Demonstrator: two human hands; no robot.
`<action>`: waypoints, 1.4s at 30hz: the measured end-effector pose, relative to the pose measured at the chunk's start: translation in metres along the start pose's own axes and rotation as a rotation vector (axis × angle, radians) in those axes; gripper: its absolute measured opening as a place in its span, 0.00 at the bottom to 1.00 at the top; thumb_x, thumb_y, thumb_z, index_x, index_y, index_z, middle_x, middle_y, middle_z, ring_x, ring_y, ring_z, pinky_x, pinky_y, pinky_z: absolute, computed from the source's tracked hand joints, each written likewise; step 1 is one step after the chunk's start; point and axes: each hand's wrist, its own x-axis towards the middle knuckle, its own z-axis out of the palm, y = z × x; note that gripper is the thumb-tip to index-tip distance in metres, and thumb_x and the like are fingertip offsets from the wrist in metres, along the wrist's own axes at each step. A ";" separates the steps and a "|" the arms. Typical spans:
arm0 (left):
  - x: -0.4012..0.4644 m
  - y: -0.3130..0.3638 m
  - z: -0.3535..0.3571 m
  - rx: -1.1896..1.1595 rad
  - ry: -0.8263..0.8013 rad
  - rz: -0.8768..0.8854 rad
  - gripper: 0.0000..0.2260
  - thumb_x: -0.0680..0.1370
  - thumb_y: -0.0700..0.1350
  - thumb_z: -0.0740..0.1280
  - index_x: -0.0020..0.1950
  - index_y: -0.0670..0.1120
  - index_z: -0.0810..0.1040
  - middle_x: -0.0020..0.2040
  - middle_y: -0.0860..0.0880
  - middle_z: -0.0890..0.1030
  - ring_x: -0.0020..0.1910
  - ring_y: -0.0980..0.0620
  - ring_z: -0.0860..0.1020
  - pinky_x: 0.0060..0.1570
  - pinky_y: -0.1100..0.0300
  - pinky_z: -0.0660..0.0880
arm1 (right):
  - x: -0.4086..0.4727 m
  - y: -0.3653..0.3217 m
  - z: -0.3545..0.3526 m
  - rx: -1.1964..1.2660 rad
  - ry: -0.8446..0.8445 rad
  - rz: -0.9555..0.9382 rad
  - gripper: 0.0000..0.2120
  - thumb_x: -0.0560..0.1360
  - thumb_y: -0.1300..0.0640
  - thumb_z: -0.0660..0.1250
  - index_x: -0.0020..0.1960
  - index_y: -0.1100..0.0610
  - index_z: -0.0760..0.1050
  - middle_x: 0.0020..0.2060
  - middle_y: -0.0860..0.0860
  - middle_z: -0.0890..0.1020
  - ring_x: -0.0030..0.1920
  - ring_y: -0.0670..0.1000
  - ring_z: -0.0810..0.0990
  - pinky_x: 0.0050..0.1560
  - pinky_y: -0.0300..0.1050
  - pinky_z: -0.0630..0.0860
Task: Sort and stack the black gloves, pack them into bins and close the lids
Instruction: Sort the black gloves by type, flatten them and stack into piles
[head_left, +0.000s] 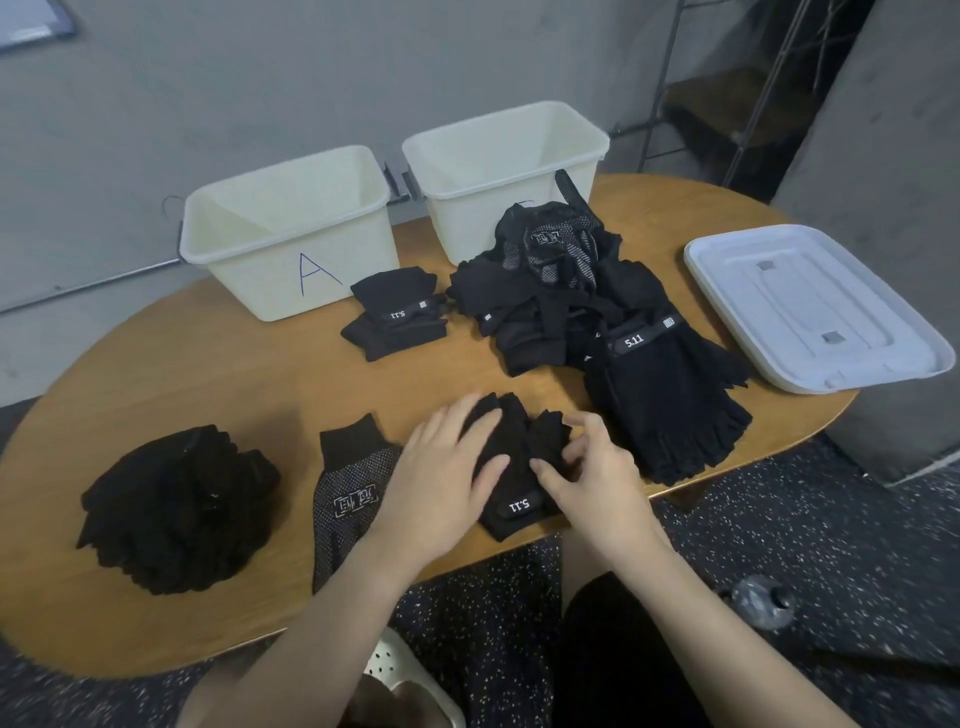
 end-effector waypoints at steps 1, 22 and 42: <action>-0.001 0.003 0.002 0.020 -0.083 0.074 0.26 0.86 0.60 0.55 0.83 0.52 0.60 0.84 0.51 0.54 0.82 0.51 0.53 0.80 0.51 0.55 | 0.000 0.000 0.000 -0.011 0.001 -0.006 0.28 0.75 0.47 0.75 0.70 0.50 0.67 0.42 0.43 0.80 0.44 0.47 0.82 0.47 0.53 0.82; -0.003 -0.015 0.031 0.101 -0.295 0.133 0.43 0.81 0.73 0.46 0.84 0.44 0.39 0.84 0.48 0.37 0.81 0.55 0.33 0.82 0.52 0.41 | 0.002 0.044 0.004 -0.571 -0.179 -0.572 0.31 0.87 0.41 0.39 0.83 0.56 0.56 0.82 0.51 0.57 0.83 0.47 0.51 0.82 0.52 0.52; -0.053 0.007 0.010 0.080 -0.019 0.252 0.21 0.81 0.61 0.65 0.66 0.48 0.76 0.60 0.52 0.76 0.56 0.53 0.76 0.55 0.57 0.77 | 0.001 0.033 -0.001 -0.536 -0.278 -0.507 0.40 0.79 0.34 0.27 0.84 0.52 0.45 0.83 0.45 0.46 0.81 0.41 0.39 0.81 0.44 0.36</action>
